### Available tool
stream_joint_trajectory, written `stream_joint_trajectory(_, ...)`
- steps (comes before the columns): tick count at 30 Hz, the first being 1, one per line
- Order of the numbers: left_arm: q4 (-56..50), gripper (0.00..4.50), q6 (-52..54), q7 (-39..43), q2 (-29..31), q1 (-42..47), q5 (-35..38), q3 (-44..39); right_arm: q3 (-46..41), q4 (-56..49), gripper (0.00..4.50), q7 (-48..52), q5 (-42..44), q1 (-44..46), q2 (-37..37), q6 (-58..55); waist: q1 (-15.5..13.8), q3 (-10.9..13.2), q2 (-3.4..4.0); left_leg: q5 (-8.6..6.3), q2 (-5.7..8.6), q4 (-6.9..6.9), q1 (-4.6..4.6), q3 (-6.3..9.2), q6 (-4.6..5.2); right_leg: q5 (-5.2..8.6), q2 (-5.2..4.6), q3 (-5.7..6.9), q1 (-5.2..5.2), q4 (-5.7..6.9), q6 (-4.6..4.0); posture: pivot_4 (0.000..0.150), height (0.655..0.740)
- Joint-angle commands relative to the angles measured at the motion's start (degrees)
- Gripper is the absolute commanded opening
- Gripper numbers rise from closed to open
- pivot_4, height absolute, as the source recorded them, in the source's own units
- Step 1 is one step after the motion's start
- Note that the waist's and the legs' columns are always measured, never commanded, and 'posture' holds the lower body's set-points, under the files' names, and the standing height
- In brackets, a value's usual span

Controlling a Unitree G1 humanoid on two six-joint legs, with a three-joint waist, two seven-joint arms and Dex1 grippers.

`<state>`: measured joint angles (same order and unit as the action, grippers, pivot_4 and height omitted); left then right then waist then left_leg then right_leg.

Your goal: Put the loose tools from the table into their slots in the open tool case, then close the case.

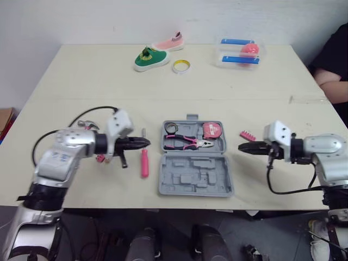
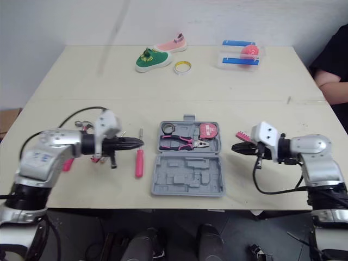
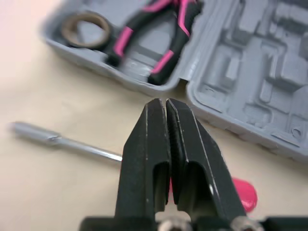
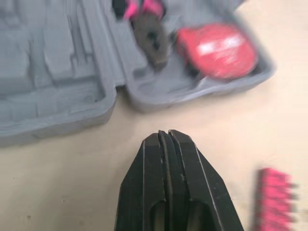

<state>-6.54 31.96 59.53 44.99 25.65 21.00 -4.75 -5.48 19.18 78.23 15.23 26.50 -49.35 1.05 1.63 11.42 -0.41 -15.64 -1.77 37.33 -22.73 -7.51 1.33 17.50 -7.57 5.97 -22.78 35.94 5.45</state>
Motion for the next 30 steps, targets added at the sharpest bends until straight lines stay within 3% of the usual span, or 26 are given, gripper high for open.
stream_joint_trajectory(1, 2.1, 0.57, -8.4, 4.3, 3.4, -9.0, 4.2, -15.6, -8.3, 1.8, 1.41, 1.8, 4.5, -4.0, -4.5, 2.4, 0.0, 0.0, 0.0, 0.0, -0.02, -0.05, 0.0, 0.01, 0.0, 0.0, 0.0, 0.02, 0.0, 0.0, 0.0, 0.15, 0.74)
stream_joint_trajectory(2, 2.9, 0.71, -9.5, 4.6, 3.6, -11.4, 5.0, -18.5, -9.1, 2.3, 1.78, 1.8, 4.2, -5.4, -5.4, 3.1, 0.0, 0.0, 0.0, 0.0, -0.04, -0.06, 0.0, 0.0, 0.0, 0.0, 0.0, 0.03, 0.0, 0.01, 0.0, 0.15, 0.74)
stream_joint_trajectory(6, 13.5, 2.44, -14.5, -0.9, 5.7, -19.9, 4.9, -37.0, -16.7, 9.7, 3.65, -4.9, 4.4, -8.7, -5.6, 11.0, 0.1, 0.0, -0.05, -0.14, -0.03, 0.0, 0.09, -0.04, 0.1, 0.0, -0.08, 0.01, 0.06, -0.06, 0.0, 0.15, 0.74)
stream_joint_trajectory(8, 18.1, 3.38, -17.1, -0.2, 7.7, -24.0, 4.3, -41.7, -18.7, 13.7, 4.5, -4.7, 5.3, -9.9, -6.2, 12.2, 0.2, 0.1, -0.13, -0.3, -0.03, -0.04, 0.2, -0.04, 0.25, 0.0, -0.14, -0.01, 0.1, -0.05, 0.0, 0.15, 0.74)
stream_joint_trajectory(10, 21.8, 4.32, -19.6, 0.8, 9.0, -28.9, 3.4, -44.9, -21.7, 18.0, 4.5, -0.6, 8.0, -11.2, -6.1, 16.0, 0.2, 0.1, -0.13, -0.41, -0.03, -0.15, 0.36, -0.06, 0.11, 0.01, -0.16, -0.03, 0.18, -0.12, -0.02, 0.15, 0.74)
stream_joint_trajectory(15, 32.7, 4.42, -24.6, -0.9, 11.7, -32.7, 3.0, -49.8, -23.7, 30.7, 4.5, -1.0, 6.4, -11.4, -9.6, 22.7, 0.0, 0.1, -0.1, -0.68, -0.02, -0.21, 0.39, -0.05, -0.04, 0.01, -0.25, -0.02, 0.21, -0.23, -0.03, 0.15, 0.74)
stream_joint_trajectory(20, 31.7, 4.42, -27.7, -2.3, 11.4, -32.1, 3.3, -48.1, -22.2, 34.0, 4.5, 0.0, 6.4, -8.7, -10.0, 23.0, 0.3, 0.1, -0.11, -0.73, -0.04, -0.24, 0.43, 0.0, -0.04, 0.01, -0.39, -0.17, 0.2, -0.22, -0.1, 0.15, 0.74)
stream_joint_trajectory(25, 16.9, 4.42, -20.4, -3.1, 8.9, -32.3, 7.5, -42.9, -18.8, 23.9, 4.5, 3.2, 9.7, -5.1, -4.3, 18.3, 1.0, 0.0, -0.12, -0.75, -0.08, -0.35, 0.42, 0.0, -0.13, 0.04, -0.39, -0.35, 0.18, -0.22, -0.17, 0.15, 0.74)
stream_joint_trajectory(30, -0.5, 4.42, -4.4, -9.0, 7.8, -31.9, 12.4, -35.4, -14.8, 8.8, 4.5, 2.9, 13.3, -6.1, 1.9, 10.9, 1.2, 0.1, -0.1, -0.59, -0.07, -0.33, 0.39, -0.05, -0.39, 0.04, -0.39, -0.26, 0.18, -0.11, -0.16, 0.15, 0.74)
